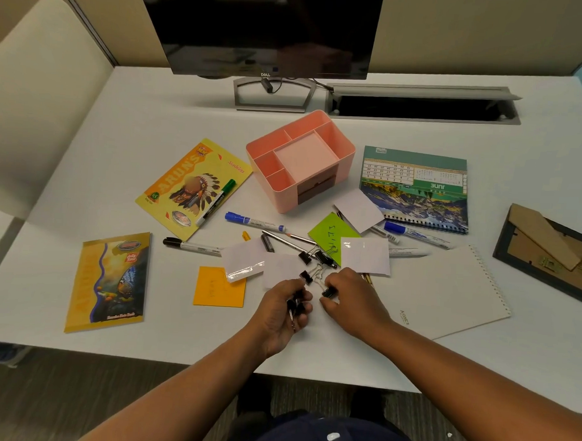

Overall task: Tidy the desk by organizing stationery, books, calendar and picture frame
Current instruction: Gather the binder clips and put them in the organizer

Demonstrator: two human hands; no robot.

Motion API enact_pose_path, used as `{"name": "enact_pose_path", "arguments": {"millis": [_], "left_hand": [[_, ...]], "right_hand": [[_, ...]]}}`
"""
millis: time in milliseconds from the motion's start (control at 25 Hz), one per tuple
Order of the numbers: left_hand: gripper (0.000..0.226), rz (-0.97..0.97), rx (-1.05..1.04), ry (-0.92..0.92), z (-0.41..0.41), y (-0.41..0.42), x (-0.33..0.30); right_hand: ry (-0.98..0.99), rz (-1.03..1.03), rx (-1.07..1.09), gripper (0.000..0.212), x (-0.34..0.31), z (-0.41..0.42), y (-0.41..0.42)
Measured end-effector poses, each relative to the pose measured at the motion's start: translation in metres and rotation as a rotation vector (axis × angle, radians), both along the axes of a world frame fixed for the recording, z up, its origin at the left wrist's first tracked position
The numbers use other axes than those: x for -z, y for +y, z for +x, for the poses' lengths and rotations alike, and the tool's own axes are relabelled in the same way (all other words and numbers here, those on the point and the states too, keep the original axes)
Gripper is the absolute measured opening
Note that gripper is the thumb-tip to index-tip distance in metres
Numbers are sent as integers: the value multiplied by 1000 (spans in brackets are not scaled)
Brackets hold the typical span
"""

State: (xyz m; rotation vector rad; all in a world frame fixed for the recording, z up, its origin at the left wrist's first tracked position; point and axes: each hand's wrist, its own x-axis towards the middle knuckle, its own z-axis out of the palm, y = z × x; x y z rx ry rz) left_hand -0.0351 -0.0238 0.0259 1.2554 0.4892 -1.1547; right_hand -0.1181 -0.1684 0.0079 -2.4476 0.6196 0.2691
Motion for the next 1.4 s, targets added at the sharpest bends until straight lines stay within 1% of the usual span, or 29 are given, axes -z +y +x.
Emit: {"name": "enact_pose_path", "arguments": {"millis": [80,120,200,280,320,400,480,520,600,640,720,800,920,1000,1200,1280,1400], "left_hand": [[9,18,14,-45,-1,-2,0],[8,24,25,-61,-2,-2,0],[11,24,45,-77,-4,-3,1],[12,-2,53,-55,-4,-4,-1],[19,-33,55,-24,-4,-5,-2],[35,-113,36,62,-4,-6,-7],[40,-139,1,110,-4,-6,-9],[38,-122,-4,107,-3,-5,-8],[30,-42,26,49,-2,-2,-2],[25,3,41,12,-2,0,1],[20,63,54,-56,-2,4,3],[21,77,35,-105,-3,5,4],[25,100,2,-166,-3,5,4],[25,99,-14,-181,-2,6,6],[25,105,-9,-184,0,9,7],[25,109,-6,-188,0,8,8],[26,101,18,-189,-1,8,8]], "right_hand": [[7,-19,12,19,-1,0,0],[8,5,44,18,-2,0,0],[-39,135,184,16,-4,-3,1],[-129,267,307,14,-9,-5,5],[-169,319,318,13,-14,-5,9],[-221,435,263,14,-22,-4,16],[-254,502,192,17,-27,-1,21],[-281,494,176,15,-27,1,20],[-316,426,176,11,-21,4,15],[-297,371,170,14,-18,6,11],[-181,230,92,29,-13,11,3],[-38,96,-59,43,-9,18,-1],[116,-37,-244,51,-5,29,1],[139,-88,-293,48,-2,30,3],[46,-210,-373,20,2,16,5],[31,-238,-396,18,0,12,3],[28,-307,-462,21,-2,8,0]]}}
